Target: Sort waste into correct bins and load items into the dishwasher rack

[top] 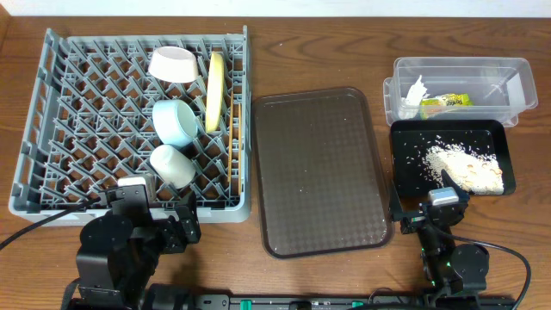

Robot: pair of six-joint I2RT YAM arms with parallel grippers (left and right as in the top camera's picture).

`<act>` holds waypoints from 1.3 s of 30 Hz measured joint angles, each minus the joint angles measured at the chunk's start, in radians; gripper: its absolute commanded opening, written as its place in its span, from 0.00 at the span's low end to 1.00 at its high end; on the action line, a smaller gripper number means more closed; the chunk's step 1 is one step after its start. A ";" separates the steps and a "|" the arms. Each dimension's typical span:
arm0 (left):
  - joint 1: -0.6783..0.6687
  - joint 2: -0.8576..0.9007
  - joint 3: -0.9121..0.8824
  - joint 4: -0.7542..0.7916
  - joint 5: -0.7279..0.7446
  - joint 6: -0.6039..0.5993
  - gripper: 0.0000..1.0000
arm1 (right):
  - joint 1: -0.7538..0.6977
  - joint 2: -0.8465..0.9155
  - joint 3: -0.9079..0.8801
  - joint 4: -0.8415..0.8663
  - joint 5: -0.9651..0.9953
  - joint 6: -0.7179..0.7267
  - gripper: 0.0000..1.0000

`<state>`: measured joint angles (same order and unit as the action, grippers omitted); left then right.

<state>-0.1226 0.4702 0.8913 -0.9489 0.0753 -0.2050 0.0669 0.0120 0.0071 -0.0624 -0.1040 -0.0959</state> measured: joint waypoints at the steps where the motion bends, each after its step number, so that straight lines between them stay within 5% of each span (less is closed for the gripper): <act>1: 0.000 0.000 0.000 0.000 0.000 0.000 0.92 | 0.000 0.000 0.000 0.000 0.000 0.000 0.99; 19: 0.000 -0.011 0.000 -0.002 0.000 0.000 0.92 | 0.000 0.000 0.000 0.000 0.000 0.000 0.99; 26: 0.035 -0.141 -0.082 0.033 -0.037 0.014 0.92 | 0.000 0.000 0.000 0.000 0.000 0.000 0.99; 33: 0.067 -0.364 -0.430 0.307 -0.055 0.022 0.92 | 0.000 0.000 0.000 0.000 0.000 0.000 0.99; 39: 0.069 -0.455 -0.704 0.700 -0.056 0.023 0.92 | 0.000 0.000 0.000 0.000 0.000 0.000 0.99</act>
<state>-0.0540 0.0151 0.1871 -0.2493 0.0189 -0.1822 0.0669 0.0120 0.0071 -0.0624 -0.1040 -0.0959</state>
